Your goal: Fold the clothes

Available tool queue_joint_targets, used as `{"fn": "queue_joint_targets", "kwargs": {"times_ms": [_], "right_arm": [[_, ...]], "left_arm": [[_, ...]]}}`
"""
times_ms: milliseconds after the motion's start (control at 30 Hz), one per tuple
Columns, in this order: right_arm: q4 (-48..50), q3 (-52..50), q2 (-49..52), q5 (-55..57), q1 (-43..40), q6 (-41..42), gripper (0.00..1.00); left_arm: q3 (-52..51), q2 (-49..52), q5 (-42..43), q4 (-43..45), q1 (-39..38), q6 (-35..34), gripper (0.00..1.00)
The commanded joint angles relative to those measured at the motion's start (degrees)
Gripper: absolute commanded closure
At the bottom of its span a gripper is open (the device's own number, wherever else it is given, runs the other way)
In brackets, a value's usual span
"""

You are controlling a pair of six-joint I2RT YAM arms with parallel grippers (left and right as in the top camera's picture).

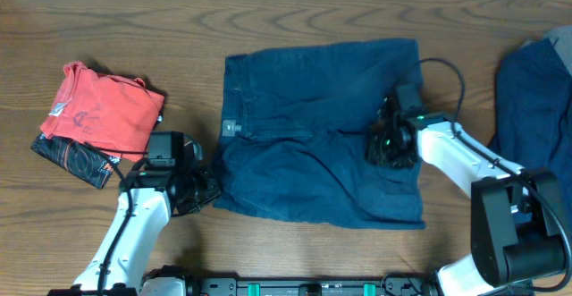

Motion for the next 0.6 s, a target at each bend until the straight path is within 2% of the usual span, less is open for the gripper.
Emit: {"fn": "queue_joint_targets", "kwargs": {"times_ms": [0,167,267,333,400,567], "right_arm": [[6.6,-1.4,2.1,6.0,-4.1,-1.2,0.73],[16.4,-1.0,2.1,5.7,-7.9,-1.6,0.73],[15.7,1.2,2.1,4.7,-9.0,-5.0,0.7],[11.3,4.3,2.0,5.1,-9.4,-8.4,0.68],[4.3,8.7,1.9,7.3,-9.9,-9.9,0.59],[-17.8,19.5,-0.7,10.1,-11.2,-7.2,0.5]], "left_arm": [[-0.3,1.0,-2.1,1.3,-2.3,-0.5,0.94],[-0.3,2.2,-2.6,6.6,-4.3,-1.8,0.94],[-0.3,2.5,-2.5,10.1,-4.8,-3.1,0.94],[-0.3,2.5,-2.6,11.0,-4.8,-3.1,0.94],[-0.3,2.5,-2.6,11.1,-4.8,-3.1,0.94],[-0.3,2.5,-2.5,9.0,-4.8,-3.1,0.94]]}}
